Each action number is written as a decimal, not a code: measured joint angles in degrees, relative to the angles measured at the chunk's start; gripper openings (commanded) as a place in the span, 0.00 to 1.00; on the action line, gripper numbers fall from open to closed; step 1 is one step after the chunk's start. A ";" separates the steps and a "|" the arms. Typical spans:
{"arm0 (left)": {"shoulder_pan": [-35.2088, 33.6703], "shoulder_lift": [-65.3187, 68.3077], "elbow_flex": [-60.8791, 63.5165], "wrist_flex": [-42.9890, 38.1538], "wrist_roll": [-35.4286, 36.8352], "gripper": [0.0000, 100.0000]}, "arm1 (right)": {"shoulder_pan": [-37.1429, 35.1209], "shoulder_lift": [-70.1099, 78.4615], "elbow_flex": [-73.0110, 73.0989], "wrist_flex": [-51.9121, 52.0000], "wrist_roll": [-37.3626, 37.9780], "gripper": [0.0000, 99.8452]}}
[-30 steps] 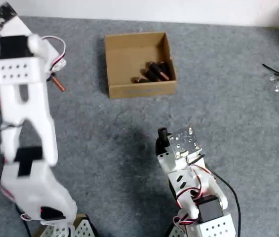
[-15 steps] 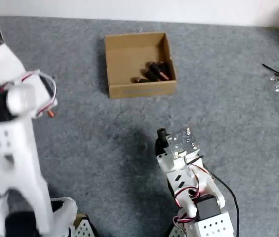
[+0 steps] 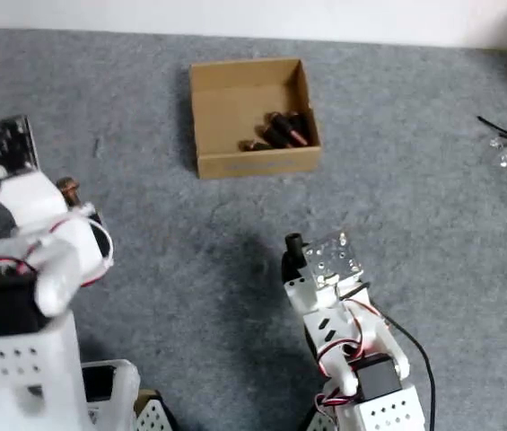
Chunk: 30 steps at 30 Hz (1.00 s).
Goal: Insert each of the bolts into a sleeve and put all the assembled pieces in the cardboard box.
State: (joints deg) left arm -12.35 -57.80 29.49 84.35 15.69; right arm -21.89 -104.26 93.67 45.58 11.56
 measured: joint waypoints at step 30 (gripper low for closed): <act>16.35 -33.76 57.05 -58.46 11.69 0.00 | -2.11 0.00 0.00 -5.36 0.00 0.01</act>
State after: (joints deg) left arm 4.00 -91.56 86.55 25.89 27.38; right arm -24.00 -104.26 93.67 40.22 11.56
